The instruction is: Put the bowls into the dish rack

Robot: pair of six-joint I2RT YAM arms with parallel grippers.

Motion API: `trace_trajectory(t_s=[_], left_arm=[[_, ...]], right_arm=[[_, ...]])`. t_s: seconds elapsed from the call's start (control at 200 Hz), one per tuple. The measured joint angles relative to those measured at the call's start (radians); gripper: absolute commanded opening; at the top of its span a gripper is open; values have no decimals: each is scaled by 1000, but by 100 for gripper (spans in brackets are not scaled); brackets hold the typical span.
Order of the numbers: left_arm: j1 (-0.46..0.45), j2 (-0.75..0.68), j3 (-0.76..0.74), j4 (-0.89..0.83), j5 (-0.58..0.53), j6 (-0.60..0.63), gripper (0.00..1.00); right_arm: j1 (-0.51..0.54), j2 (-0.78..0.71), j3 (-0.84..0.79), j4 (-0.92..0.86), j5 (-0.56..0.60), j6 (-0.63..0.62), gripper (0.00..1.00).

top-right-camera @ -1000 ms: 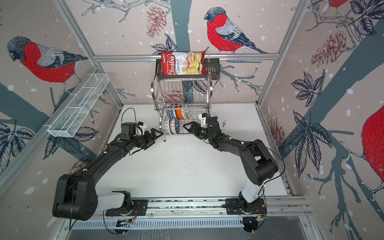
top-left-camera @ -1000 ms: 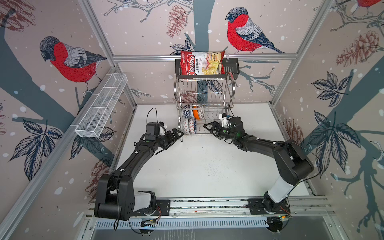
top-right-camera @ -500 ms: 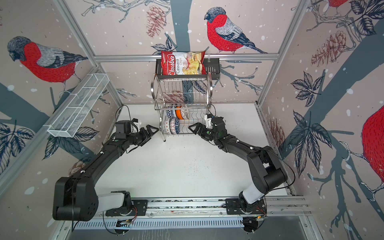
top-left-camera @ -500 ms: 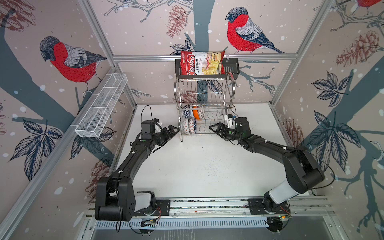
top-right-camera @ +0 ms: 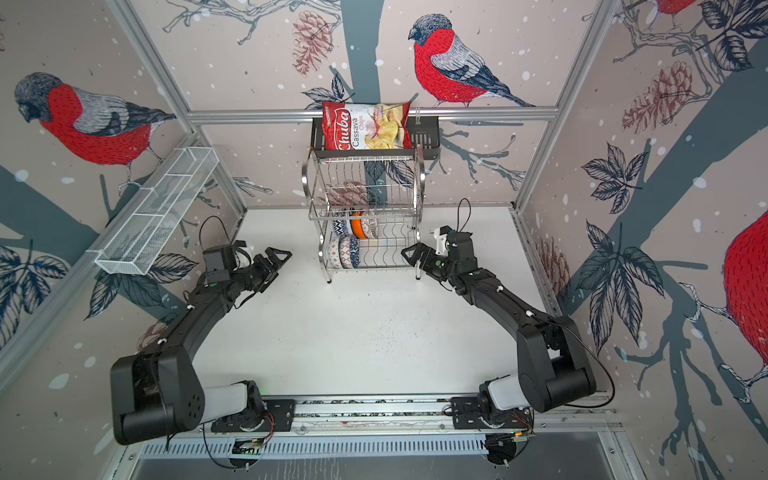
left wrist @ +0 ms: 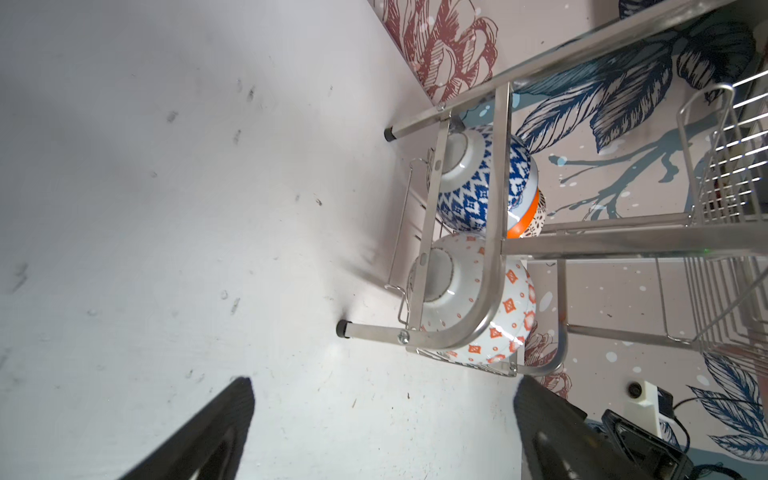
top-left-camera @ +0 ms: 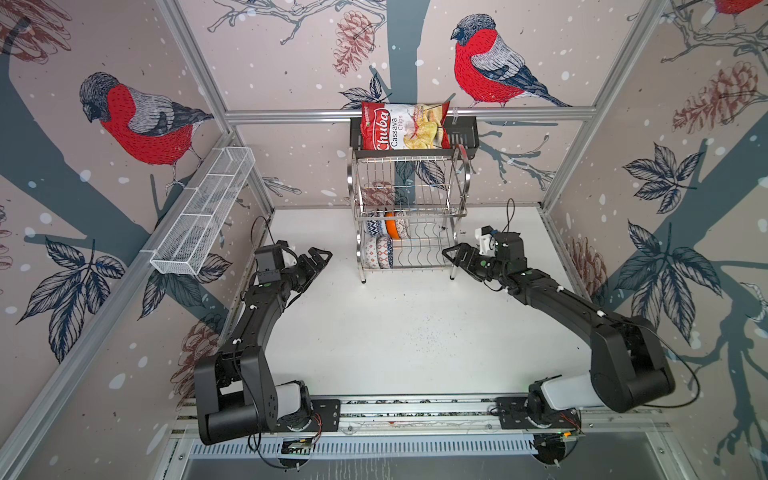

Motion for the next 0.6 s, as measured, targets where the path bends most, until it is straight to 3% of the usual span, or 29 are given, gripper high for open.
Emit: trace_trajectory(t_s=[0.105,0.4,0.6], left_arm=[[24,12,25,-7,-21,35,98],[31,31,18,29,-340,220,98],[31,23,-167,239,-552,364,98]], right_arm=[[-76,-39,0,-52,127,-29,100],[-172,-35,-109,35,812,-218,99],[-177,48,-174,201,1027,-359,99]])
